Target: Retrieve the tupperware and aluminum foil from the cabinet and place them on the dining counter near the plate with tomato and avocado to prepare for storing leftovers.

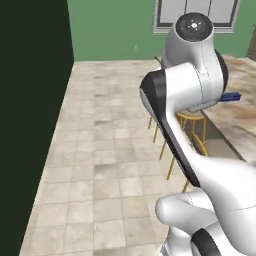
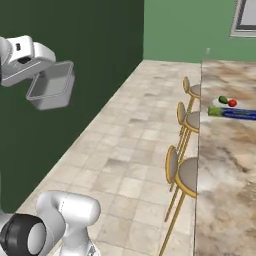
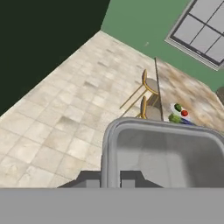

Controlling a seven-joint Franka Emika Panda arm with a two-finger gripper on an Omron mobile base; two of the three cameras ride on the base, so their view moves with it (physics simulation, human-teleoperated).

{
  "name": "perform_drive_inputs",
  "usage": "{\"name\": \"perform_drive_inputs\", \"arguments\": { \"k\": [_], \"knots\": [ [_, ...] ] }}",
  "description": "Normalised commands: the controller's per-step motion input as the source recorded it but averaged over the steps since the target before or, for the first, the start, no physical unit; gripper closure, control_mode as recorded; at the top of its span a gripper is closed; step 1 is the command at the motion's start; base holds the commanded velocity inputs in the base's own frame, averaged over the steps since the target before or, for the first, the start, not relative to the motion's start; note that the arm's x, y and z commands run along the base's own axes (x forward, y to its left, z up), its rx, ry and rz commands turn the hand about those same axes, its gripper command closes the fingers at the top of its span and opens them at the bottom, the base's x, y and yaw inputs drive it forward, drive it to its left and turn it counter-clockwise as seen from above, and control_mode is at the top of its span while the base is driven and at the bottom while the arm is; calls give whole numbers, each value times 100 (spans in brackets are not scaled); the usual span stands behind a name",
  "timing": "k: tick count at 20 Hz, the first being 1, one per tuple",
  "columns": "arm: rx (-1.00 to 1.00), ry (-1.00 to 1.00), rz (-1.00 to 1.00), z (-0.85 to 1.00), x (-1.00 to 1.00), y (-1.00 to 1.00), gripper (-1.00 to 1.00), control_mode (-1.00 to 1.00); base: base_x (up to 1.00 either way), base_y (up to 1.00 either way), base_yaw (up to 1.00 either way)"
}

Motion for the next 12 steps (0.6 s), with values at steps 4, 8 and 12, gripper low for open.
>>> {"name": "perform_drive_inputs", "arguments": {
  "k": [4, 8, 12],
  "knots": [
    [0, 0, 0, 0, 0, 0, 100, 100, 100, 49, -45],
    [0, 0, 0, 0, 0, 0, 100, 100, 100, 64, -43],
    [0, 0, 0, 0, 0, 0, 100, 100, 100, 67, -42]
  ]
}}
